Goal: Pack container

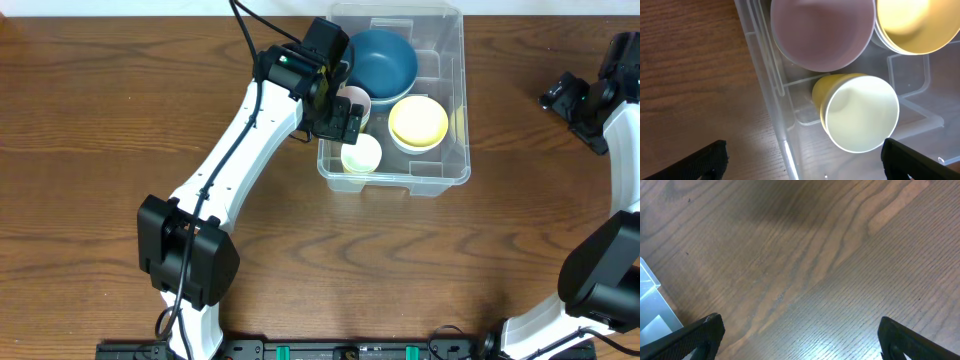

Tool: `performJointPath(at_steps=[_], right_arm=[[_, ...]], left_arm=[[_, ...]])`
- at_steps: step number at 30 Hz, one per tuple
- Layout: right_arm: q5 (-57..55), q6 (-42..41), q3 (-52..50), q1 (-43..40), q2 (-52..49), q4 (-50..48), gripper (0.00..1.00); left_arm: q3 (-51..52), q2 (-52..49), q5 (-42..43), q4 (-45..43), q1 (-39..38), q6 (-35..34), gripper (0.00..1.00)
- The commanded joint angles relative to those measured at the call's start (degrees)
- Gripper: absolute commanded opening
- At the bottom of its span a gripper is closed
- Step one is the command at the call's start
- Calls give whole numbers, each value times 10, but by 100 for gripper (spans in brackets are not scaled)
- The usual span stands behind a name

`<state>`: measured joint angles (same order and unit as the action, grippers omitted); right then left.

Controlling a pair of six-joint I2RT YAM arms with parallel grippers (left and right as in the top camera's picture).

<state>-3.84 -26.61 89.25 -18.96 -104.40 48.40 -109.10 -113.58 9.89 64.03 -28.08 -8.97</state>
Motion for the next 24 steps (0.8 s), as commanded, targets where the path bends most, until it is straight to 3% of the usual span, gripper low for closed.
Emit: performJointPath(at_steps=[1, 14, 19, 24], right_arm=[[-2, -8, -1, -1, 1, 1, 99], [-2, -8, -1, -1, 1, 1, 99], [-2, -8, -1, -1, 1, 1, 99], [-2, -8, -1, -1, 1, 0, 99]], left_arm=[[-6, 16, -5, 10, 1, 11, 98], [-6, 26, -24, 123, 65, 40, 98], [-6, 33, -23, 99, 89, 80, 98], [24, 93, -23, 4, 91, 160, 98]])
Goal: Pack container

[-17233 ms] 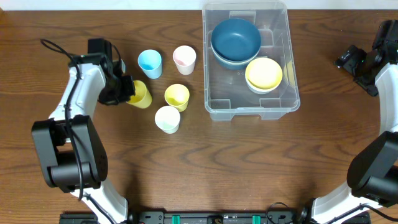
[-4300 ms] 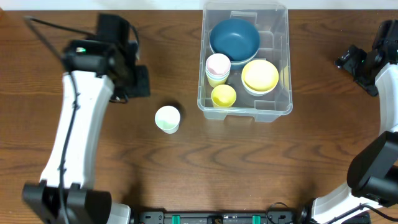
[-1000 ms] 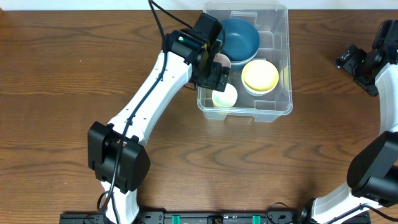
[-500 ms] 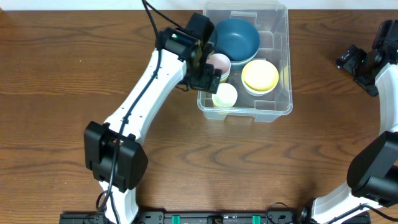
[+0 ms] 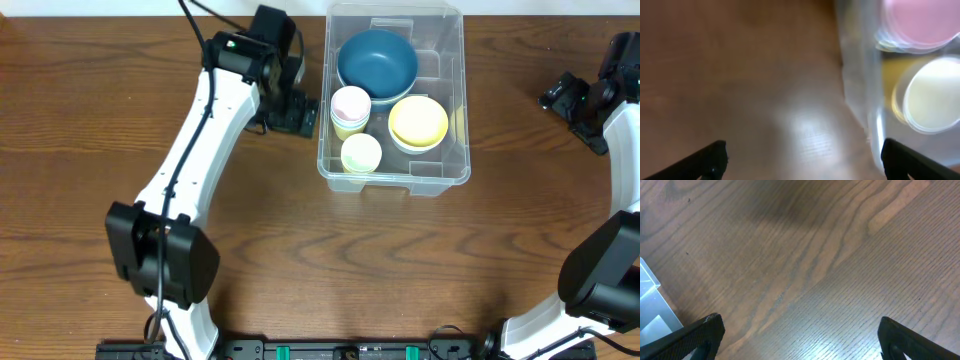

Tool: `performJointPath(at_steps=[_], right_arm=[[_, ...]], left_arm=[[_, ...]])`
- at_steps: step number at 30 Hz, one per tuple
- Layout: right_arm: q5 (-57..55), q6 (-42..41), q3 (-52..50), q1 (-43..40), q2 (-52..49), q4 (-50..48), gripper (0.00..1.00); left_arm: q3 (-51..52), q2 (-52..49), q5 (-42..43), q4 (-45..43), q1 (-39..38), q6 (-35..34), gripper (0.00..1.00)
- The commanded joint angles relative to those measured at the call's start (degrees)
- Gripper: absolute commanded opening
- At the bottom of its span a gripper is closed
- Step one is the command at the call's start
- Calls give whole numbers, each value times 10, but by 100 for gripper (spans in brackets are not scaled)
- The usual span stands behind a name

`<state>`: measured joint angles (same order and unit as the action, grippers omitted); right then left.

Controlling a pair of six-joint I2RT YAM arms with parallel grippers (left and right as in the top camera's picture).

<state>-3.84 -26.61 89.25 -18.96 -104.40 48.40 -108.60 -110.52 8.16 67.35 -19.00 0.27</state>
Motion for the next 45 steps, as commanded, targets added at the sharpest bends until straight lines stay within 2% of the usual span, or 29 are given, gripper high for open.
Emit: performJointPath(at_steps=[1, 4, 7, 12, 16, 21, 26, 33, 41, 45], right_arm=[[-2, -8, -1, -1, 1, 0, 99], [-2, -8, -1, -1, 1, 1, 99], [-2, -8, -1, -1, 1, 1, 99], [-2, -8, -1, -1, 1, 1, 99], [-2, -8, -1, -1, 1, 0, 99], [-2, -8, -1, -1, 1, 0, 99], [-2, -8, -1, -1, 1, 1, 99], [-2, -8, -1, -1, 1, 1, 99], [-2, -8, -1, -2, 1, 1, 99], [-2, -8, -1, -2, 1, 0, 99]], left_arm=[[33, 78, -6, -49, 0, 72, 98], [107, 145, -7, -116, 5, 76, 98], [223, 232, -7, -193, 18, 76, 98], [458, 398, -7, -372, 50, 71, 98], [656, 554, -7, -539, 85, 34, 98], [837, 735, -7, -676, 128, 11, 98], [953, 881, -7, -716, 164, 11, 98], [1036, 1016, -7, -715, 206, 12, 98], [1071, 1102, -7, -713, 247, 12, 98], [1080, 1104, -7, -722, 252, 14, 98]])
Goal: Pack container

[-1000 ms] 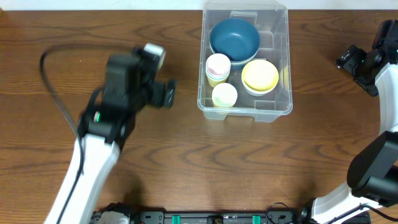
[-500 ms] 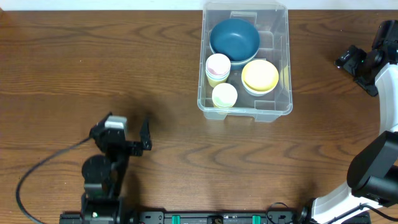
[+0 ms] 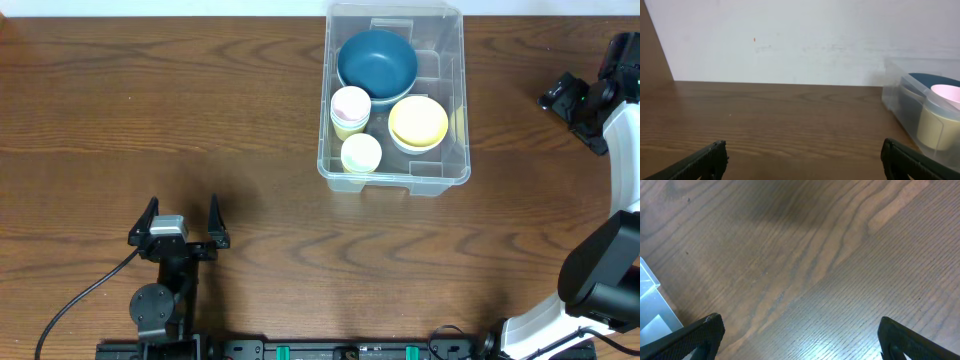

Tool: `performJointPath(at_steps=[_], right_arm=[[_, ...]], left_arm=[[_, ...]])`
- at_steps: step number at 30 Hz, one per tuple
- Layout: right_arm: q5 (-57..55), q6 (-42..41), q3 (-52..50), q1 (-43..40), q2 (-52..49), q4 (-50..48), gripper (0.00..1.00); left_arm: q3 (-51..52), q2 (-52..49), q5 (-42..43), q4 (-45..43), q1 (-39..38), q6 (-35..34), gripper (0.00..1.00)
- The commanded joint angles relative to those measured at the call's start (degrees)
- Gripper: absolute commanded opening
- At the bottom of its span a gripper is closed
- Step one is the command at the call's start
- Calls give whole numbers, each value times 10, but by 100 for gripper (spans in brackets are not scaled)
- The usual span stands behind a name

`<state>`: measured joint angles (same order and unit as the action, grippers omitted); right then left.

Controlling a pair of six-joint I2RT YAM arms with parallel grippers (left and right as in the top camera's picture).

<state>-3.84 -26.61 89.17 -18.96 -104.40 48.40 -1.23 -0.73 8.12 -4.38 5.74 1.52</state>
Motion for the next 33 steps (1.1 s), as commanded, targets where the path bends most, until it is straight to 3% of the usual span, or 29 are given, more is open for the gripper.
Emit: performJointPath(at_steps=[1, 12, 33], right_arm=[[-2, -8, 0, -2, 1, 1, 99], [-2, -8, 0, -2, 1, 1, 99], [-2, -8, 0, -2, 1, 1, 99]], left_arm=[[9, 7, -7, -5, 5, 2, 98], [10, 7, -7, 78, -5, 1, 98], [10, -3, -7, 78, -5, 1, 98]])
